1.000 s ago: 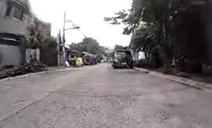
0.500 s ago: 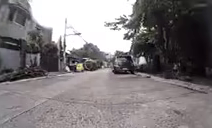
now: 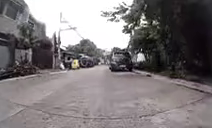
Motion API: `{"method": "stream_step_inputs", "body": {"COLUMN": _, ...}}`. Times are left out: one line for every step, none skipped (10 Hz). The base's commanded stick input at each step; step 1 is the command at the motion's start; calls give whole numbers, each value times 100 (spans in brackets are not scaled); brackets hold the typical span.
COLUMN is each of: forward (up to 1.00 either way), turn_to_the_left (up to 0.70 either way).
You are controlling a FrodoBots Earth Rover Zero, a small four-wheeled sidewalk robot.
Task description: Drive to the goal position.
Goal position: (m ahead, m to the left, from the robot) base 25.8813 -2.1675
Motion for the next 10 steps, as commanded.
{"method": "stream_step_inputs", "body": {"forward": 100, "turn_to_the_left": 0}}
{"method": "stream_step_inputs", "body": {"forward": 100, "turn_to_the_left": 0}}
{"method": "stream_step_inputs", "body": {"forward": 100, "turn_to_the_left": 0}}
{"method": "stream_step_inputs", "body": {"forward": 100, "turn_to_the_left": 0}}
{"method": "stream_step_inputs", "body": {"forward": 100, "turn_to_the_left": 0}}
{"method": "stream_step_inputs", "body": {"forward": 100, "turn_to_the_left": 2}}
{"method": "stream_step_inputs", "body": {"forward": 100, "turn_to_the_left": 27}}
{"method": "stream_step_inputs", "body": {"forward": 100, "turn_to_the_left": 27}}
{"method": "stream_step_inputs", "body": {"forward": 100, "turn_to_the_left": 27}}
{"method": "stream_step_inputs", "body": {"forward": 100, "turn_to_the_left": 27}}
